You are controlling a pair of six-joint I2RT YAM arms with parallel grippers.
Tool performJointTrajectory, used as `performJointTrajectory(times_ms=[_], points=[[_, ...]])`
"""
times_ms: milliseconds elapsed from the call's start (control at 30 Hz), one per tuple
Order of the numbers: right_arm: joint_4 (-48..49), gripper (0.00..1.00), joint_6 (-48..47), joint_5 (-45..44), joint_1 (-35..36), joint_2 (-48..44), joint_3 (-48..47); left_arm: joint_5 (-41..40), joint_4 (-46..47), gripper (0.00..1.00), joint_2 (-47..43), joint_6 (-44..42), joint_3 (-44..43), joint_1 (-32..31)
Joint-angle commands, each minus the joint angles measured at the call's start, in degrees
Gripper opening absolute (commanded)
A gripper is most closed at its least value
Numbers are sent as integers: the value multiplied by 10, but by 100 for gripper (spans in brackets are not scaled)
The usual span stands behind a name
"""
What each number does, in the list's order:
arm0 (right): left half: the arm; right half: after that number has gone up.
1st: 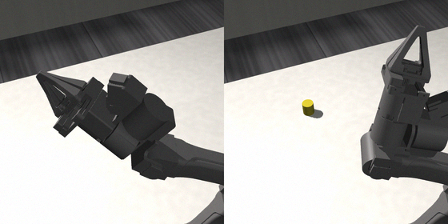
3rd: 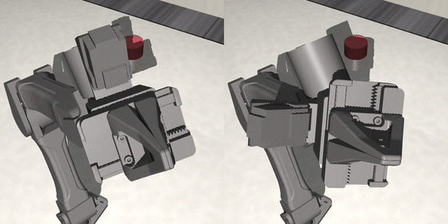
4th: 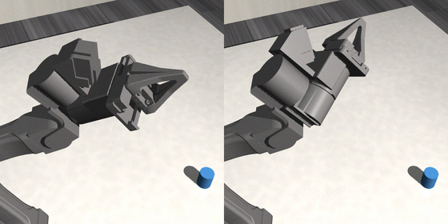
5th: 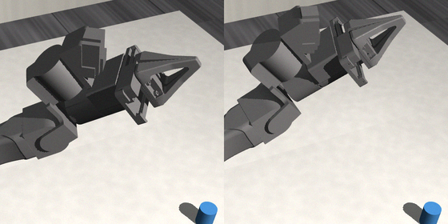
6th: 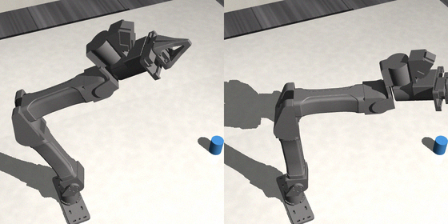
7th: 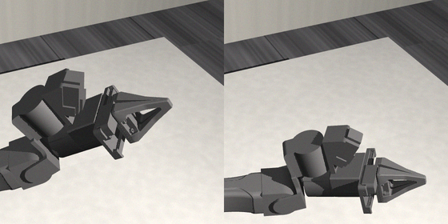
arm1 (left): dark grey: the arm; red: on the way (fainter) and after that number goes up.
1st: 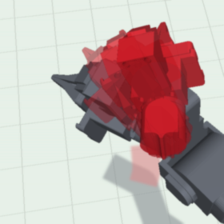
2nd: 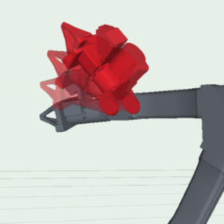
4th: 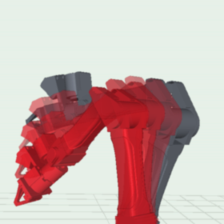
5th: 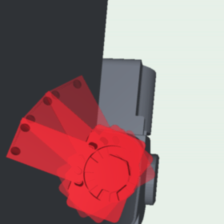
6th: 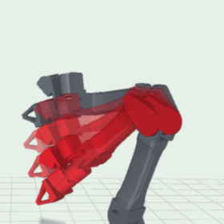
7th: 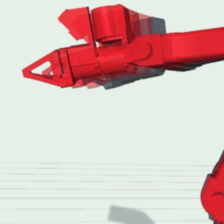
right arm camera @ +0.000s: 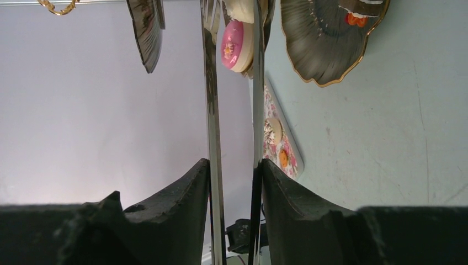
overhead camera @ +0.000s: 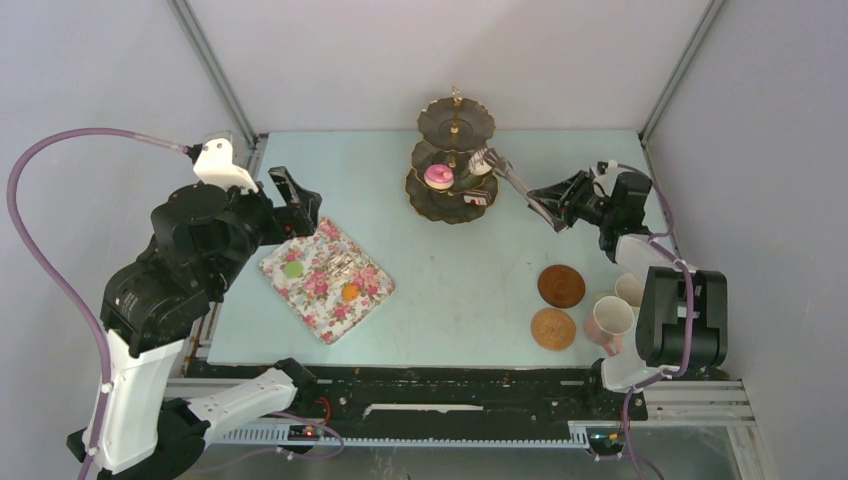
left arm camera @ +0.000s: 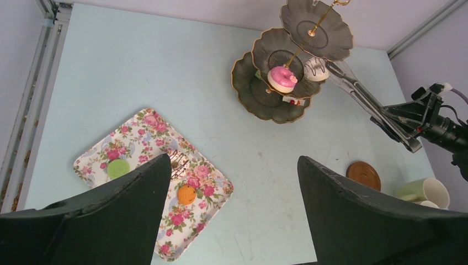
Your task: Serve the afternoon tea
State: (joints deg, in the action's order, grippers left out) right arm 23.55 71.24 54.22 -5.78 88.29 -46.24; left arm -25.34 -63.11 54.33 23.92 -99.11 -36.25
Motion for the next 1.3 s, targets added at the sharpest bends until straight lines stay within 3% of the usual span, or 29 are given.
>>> performJointTrajectory(times_ms=[0,300,533,900,1267], points=[[-29,42,-39,11,-7,-35,-20,-5,16,92,-4,-5,-2,-5],[-137,41,-114,1,-14,-56,-54,3,18,92,-3,-1,0,-4],[-141,34,-113,0,-9,-39,-70,6,18,92,-2,2,1,-5],[-115,32,-95,-4,8,-9,-83,7,19,92,0,3,1,-5],[-113,36,-97,-4,14,13,-110,7,18,92,0,3,1,-5]])
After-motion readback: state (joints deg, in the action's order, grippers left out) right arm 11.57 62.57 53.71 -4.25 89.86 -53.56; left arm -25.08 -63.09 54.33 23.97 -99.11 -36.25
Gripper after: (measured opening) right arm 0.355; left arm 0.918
